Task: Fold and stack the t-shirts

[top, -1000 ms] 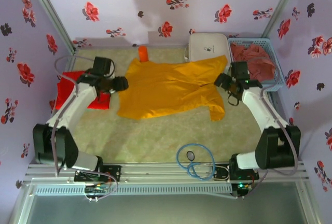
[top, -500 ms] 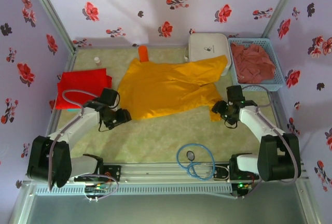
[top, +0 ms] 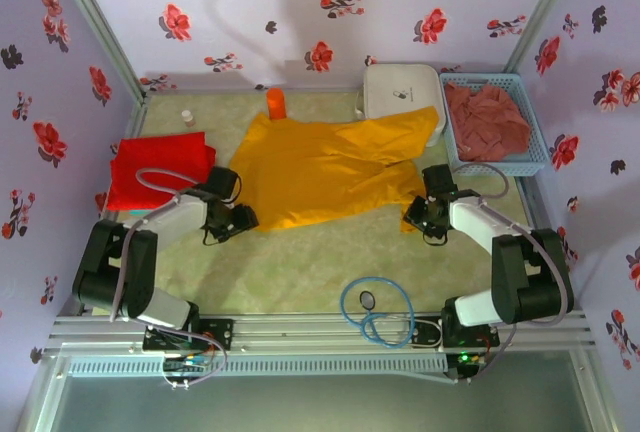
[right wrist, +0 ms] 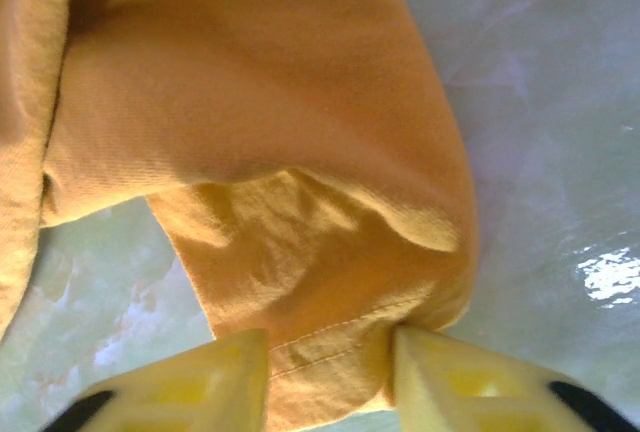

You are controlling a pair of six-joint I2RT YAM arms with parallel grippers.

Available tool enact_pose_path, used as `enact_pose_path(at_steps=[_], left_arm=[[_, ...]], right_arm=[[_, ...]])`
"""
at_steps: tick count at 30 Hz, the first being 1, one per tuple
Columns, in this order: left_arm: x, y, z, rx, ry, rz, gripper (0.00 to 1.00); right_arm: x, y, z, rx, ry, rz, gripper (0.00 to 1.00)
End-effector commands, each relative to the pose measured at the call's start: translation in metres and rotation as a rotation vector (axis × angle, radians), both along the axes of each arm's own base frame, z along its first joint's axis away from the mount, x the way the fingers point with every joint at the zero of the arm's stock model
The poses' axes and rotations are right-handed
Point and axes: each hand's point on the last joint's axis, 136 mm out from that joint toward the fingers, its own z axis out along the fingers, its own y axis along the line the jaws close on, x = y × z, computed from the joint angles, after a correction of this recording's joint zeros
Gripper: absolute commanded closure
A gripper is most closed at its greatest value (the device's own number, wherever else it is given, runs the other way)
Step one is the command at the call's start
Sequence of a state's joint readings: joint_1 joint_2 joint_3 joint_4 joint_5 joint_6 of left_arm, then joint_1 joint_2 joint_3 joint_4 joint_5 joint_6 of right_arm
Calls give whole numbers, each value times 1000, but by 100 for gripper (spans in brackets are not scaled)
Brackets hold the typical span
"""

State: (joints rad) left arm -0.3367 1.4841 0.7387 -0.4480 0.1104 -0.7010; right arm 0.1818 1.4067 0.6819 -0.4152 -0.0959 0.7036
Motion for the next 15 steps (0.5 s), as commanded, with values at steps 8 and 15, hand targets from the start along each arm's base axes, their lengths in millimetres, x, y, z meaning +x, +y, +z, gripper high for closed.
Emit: enact_pose_path(at_steps=[8,15], left_arm=[[44,16,10,147,-125,-11,78],[32,30,37,170,-156,7,100]], right_arm=[[5,-43,26,-127,-15,-101,100],[21,-79,84,-231,-176,-192,100]])
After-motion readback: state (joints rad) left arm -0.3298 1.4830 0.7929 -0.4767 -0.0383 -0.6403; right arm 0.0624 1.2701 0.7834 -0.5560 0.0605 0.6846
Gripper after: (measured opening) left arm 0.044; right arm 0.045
